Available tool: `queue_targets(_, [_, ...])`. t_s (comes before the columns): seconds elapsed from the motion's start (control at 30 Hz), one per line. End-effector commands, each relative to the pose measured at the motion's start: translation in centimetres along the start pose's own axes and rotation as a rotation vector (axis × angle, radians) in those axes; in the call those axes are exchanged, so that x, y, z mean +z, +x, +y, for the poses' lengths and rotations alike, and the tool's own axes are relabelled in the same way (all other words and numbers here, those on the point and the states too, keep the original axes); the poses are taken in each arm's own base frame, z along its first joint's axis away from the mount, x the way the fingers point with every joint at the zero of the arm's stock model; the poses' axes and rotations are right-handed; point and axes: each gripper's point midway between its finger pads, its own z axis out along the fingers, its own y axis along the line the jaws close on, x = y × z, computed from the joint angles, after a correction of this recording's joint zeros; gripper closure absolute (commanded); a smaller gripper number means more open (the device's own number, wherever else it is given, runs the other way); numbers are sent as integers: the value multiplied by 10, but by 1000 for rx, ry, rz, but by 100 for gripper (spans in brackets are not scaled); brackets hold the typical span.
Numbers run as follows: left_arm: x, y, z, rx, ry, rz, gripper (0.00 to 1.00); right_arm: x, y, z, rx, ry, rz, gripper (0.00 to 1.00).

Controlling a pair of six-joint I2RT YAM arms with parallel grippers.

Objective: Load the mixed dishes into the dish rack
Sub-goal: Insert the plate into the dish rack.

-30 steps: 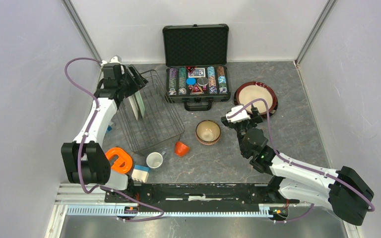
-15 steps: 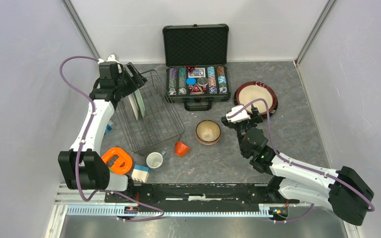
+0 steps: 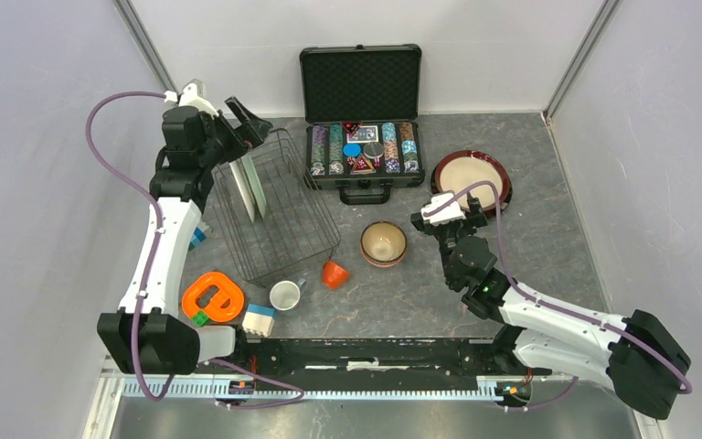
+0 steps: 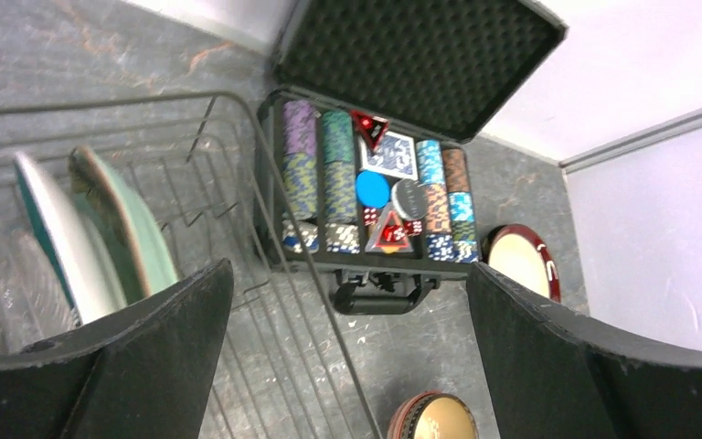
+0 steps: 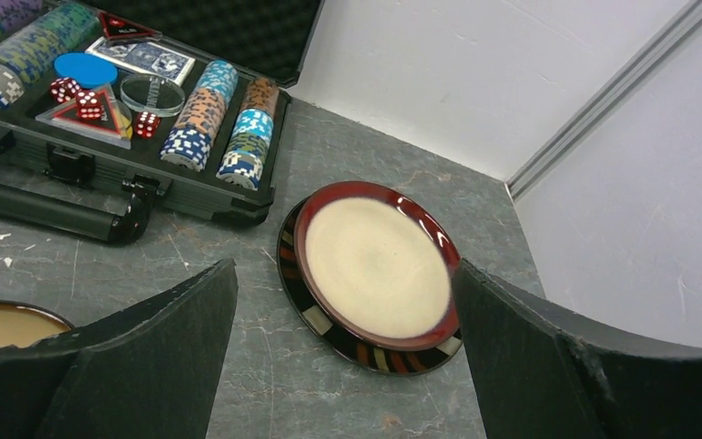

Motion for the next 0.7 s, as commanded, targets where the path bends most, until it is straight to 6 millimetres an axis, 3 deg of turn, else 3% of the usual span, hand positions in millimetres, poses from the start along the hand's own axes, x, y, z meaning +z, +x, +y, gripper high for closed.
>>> queue_targets(0.0, [-18,-29,-44,25,179,-81,0,1,2,-19,67,81,39,9])
queue_targets(0.13, [-20,-29,-56,-12,239,-74,0,23,31,-45,221,115,206,9])
queue_targets(0.3, [-25,-26,-77,-74,394,-74,0,33,56,-80,391,152,253,9])
queue_targets(0.43, [-29,-23,-94,-104,528,-69,0,42,79,-88,564,94,319,10])
queue_targets(0.67, [-21,-15,-96,-206,627,8,0,48,117,-96,840,32,410,18])
